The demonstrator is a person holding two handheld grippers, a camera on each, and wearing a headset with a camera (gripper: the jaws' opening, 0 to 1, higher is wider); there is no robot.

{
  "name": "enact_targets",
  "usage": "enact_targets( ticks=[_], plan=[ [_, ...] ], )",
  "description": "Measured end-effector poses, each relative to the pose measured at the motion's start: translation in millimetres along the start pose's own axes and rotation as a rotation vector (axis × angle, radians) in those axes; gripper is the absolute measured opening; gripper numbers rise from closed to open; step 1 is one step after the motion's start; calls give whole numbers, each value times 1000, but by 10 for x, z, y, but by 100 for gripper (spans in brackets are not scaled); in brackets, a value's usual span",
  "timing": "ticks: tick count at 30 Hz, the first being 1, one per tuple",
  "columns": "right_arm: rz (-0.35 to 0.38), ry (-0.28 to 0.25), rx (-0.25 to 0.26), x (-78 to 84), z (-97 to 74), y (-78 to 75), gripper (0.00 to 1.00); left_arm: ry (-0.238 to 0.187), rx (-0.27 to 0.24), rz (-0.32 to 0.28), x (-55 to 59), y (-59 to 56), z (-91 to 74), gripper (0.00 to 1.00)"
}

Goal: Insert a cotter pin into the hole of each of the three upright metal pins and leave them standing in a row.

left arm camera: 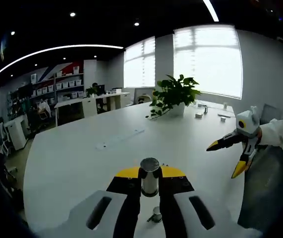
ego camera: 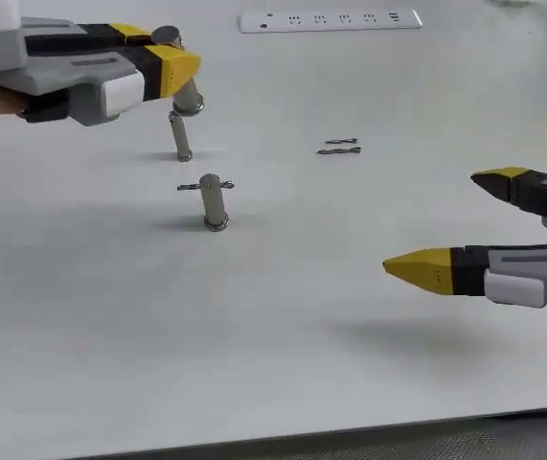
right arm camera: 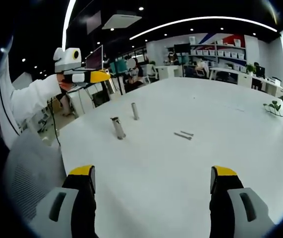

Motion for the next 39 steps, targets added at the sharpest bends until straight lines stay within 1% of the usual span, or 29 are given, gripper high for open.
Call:
enact_targets(
  ticks=[1, 2, 3, 4, 6, 10, 11, 12, 15, 17, 20, 21, 22, 23, 25, 28, 32, 33, 39],
  plan=[
    [-1, -1, -1, 2, -4, 4, 95, 1, 11, -3, 3, -42, 7, 9],
    [-1, -3, -1, 4, -7, 7, 95, -7, 47, -50, 4, -148, 19, 9],
    [-1, -4, -1, 5, -9, 10, 95, -11, 59, -57, 5, -199, 27, 9],
    [-2, -7, -3, 4, -10, 12, 95, -11, 66, -40, 10, -270, 42, 9],
    [-6, -9, -8, 3, -14, 27, 95, 4, 86, -22, 33, -401, 76, 9],
    [-18, -15, -19, -10, -23, 55, 95, 14, 119, -35, 102, -614, 128, 9],
    [-19, -16, -20, -9, -28, 58, 95, 16, 125, -36, 86, -710, 117, 9],
    [-20, -17, -22, -8, -34, 59, 95, 18, 126, -38, 89, -763, 118, 9],
    [-22, -19, -25, 8, -57, 63, 95, 27, 121, -29, 158, -839, 161, 9],
    [-20, -20, -27, 26, -73, 65, 95, 47, 118, -42, 212, -886, 185, 9],
    [-16, -16, -31, 61, -92, 71, 95, 63, 115, -40, 287, -958, 203, 9],
    [-16, -15, -33, 67, -94, 73, 95, 71, 115, -33, 308, -1006, 213, 9],
    [-15, -16, -35, 75, -99, 77, 95, 78, 112, -37, 329, -1031, 224, 9],
    [-14, -17, -37, 78, -97, 78, 95, 95, 98, -42, 393, -1040, 247, 9],
    [-15, -17, -43, 86, -94, 86, 94, 112, 88, -31, 471, -1066, 266, 9],
    [-15, -18, -47, 91, -85, 98, 94, 130, 81, -51, 585, -1102, 295, 9],
    [-15, -16, -58, 100, -78, 122, 94, 151, 86, -49, 689, -1158, 325, 9],
    [-16, -12, -61, 105, -75, 126, 94, 152, 86, -50, 698, -1159, 329, 9],
    [-17, -7, -74, 110, -82, 145, 93, 176, 56, -63, 840, -1179, 374, 9]
  ],
)
Point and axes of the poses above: the centre of the closed fingertips' face, and the gripper's own axes: z roughly forward along the fingers, y roughly to its left, x roughly out of its underside, the point moved 7 cm from there along -z, roughly backward along the fingers, and after that the axes turned 10 degrees about -x, right-handed, at the moved point
